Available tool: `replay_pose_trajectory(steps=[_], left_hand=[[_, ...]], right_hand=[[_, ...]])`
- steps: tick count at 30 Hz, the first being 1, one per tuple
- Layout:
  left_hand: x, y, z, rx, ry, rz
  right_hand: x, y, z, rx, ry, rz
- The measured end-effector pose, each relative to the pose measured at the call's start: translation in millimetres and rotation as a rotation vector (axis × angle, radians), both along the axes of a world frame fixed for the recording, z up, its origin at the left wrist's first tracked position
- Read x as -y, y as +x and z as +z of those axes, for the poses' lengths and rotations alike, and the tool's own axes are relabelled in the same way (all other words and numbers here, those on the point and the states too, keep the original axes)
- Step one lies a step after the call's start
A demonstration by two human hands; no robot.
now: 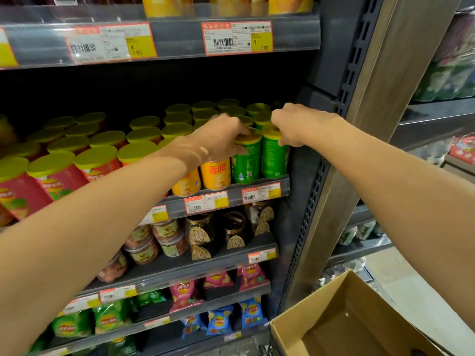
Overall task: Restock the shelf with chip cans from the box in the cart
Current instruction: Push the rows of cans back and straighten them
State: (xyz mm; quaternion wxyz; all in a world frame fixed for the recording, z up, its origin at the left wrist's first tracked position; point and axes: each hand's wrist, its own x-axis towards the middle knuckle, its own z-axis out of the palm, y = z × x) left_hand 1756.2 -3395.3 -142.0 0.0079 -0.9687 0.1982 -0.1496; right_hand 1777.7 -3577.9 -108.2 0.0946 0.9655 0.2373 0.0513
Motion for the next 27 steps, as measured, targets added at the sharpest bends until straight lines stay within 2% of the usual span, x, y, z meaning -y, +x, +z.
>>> replay_pose_trajectory(steps=[3,9,16,21,27], left_hand=[[3.0,-2.0,-2.1,0.036,-0.002,-0.003],[10.0,-3.4,-6.0,0.08,0.015,0.039],[9.1,-4.7,6.7,-0.025,0.049,0.016],[16.0,-1.9,7.3,0.002,0.1,0.072],[17.4,0.2,9.3,-0.027,0.135,0.079]], right_hand=[[-5.0,1.9,-1.2,0.024,0.02,0.023],[-8.0,-0.2,-2.2,0.056,-0.067,0.037],[0.3,5.0,0.7,-0.008,0.061,0.0],[0.3,5.8,-2.2,0.009,0.125,0.036],[0.4,0.0,-1.1,-0.009,0.076,0.03]])
